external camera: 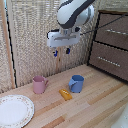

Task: Please adjust your gripper to match the height of the lower drawer handle. Progress your gripper onward until it happens to touch the drawer handle. Now, firmly take hold of it with your gripper, then steadily retract it to swing the drawer wide open.

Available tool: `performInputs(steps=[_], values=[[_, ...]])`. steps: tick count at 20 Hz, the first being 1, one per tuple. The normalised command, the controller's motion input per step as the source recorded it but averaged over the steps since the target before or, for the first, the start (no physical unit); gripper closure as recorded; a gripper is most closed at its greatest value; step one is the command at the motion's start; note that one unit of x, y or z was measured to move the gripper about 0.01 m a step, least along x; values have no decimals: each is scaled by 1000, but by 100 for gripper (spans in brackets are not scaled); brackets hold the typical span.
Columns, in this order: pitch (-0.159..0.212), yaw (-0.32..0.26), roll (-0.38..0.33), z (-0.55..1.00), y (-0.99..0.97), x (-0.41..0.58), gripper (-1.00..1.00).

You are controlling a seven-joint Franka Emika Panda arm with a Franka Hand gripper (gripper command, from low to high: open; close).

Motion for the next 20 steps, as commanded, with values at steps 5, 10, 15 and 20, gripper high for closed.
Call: performInputs(steps=[5,10,15,20], values=[[1,119,-326,-90,-146,-83,-100],[-16,124,-375,-131,-194,-98,-100],[-45,134,-375,-123,-186,-81,-100],[-80,147,-375,-103,-170,-61,-100]])
